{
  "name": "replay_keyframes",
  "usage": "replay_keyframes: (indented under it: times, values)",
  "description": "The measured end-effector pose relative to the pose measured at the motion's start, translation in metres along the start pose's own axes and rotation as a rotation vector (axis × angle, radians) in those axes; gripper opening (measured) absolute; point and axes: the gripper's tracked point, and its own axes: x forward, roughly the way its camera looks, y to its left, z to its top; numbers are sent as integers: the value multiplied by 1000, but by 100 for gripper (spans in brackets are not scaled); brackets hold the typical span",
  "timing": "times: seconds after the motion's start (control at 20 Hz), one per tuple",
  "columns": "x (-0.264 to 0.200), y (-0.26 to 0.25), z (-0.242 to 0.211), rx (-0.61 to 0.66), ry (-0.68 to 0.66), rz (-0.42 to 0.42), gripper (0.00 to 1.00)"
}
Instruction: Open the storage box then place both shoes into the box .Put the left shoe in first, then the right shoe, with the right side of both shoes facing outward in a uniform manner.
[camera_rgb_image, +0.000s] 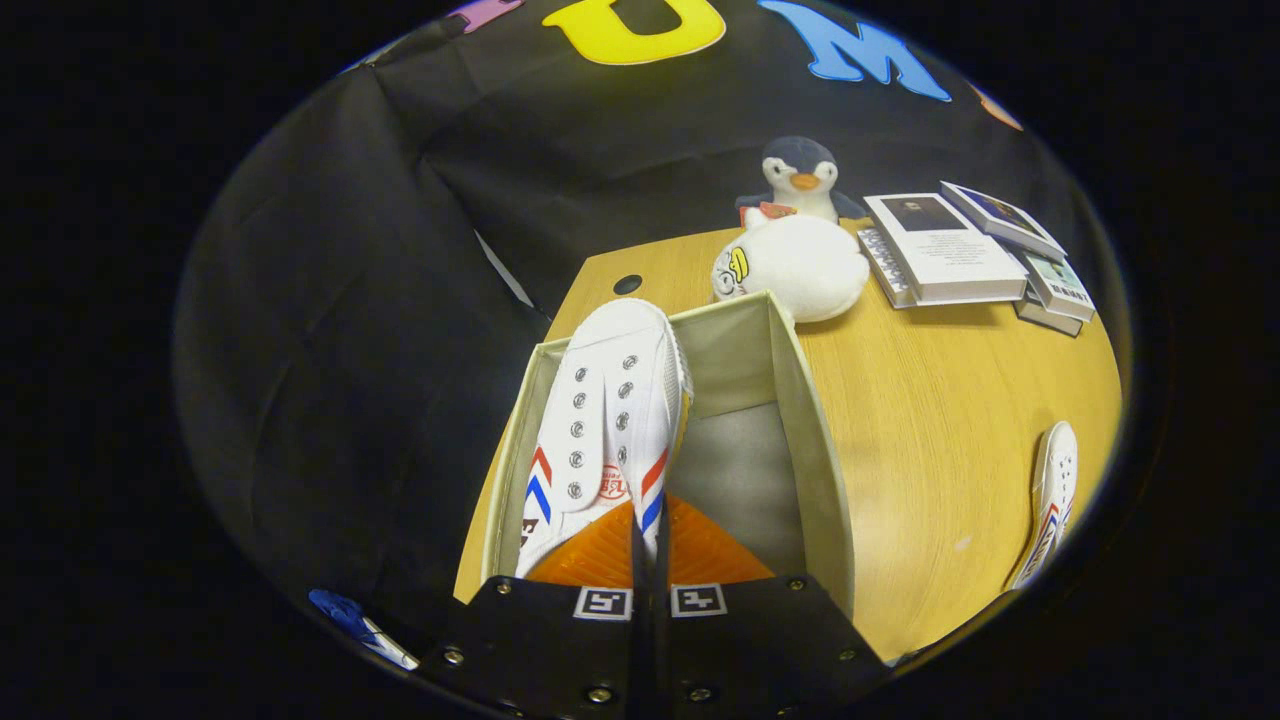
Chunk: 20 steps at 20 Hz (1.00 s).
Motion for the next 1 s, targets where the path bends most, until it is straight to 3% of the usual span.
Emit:
replay_keyframes:
  times: [0.15, 0.5, 0.6, 0.7, 0.8, 1.0]
  values:
    - [7, 9, -22, -30, 48, 7, 0]
    - [19, 21, -48, 34, 112, 17, 1]
    - [16, 38, -39, 69, 82, 101, 22]
    - [0, 39, -23, 37, 35, 125, 54]
    - [-20, 31, -9, -23, -23, 110, 98]
    - [-63, -1, 15, -45, -136, 110, 98]
